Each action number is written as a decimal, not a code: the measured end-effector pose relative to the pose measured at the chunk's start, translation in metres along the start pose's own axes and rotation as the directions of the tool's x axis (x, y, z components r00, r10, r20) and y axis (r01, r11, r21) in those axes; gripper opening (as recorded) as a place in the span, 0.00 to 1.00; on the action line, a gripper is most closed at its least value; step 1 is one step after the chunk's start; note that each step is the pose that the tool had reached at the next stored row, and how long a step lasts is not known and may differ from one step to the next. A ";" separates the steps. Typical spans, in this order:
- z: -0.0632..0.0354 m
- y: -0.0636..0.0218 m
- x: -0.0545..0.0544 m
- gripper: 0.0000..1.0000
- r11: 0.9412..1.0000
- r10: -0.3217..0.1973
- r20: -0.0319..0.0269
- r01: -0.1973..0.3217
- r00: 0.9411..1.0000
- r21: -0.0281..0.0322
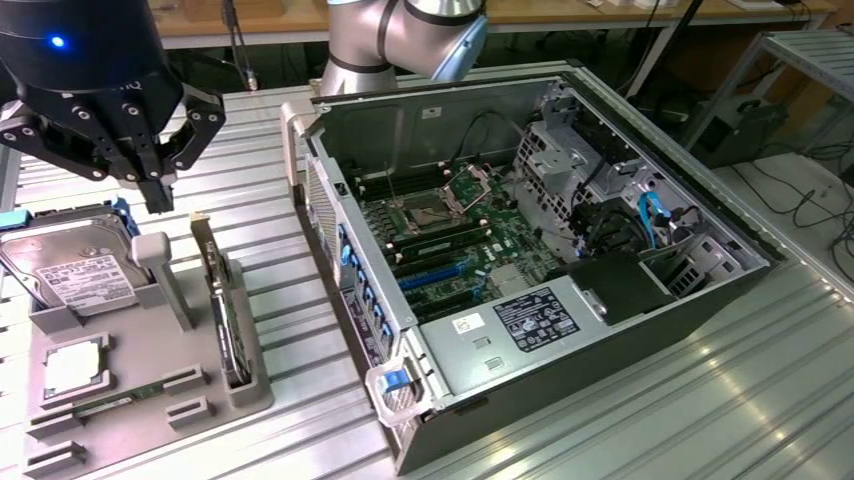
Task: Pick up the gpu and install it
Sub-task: 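Pick up the gpu and move the gpu toward the slot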
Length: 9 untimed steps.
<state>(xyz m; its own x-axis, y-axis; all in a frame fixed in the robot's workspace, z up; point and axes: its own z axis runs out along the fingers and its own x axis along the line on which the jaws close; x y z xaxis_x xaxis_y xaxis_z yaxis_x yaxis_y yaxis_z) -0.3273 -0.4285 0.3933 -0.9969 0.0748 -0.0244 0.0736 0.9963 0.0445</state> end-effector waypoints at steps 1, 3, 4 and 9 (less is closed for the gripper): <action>0.0000 0.0000 0.000 0.11 1.000 0.000 0.000 0.000 1.000 0.000; 0.0000 0.0000 0.000 0.11 1.000 0.000 0.000 0.000 1.000 0.000; 0.0000 0.0000 0.000 0.11 1.000 0.000 0.000 0.000 1.000 0.000; 0.0000 0.0000 0.000 0.11 1.000 0.000 0.000 0.000 1.000 0.000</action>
<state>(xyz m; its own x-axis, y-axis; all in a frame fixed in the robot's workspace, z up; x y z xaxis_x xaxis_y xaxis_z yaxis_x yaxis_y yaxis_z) -0.3273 -0.4285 0.3933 -0.9969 0.0747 -0.0244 0.0736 0.9963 0.0445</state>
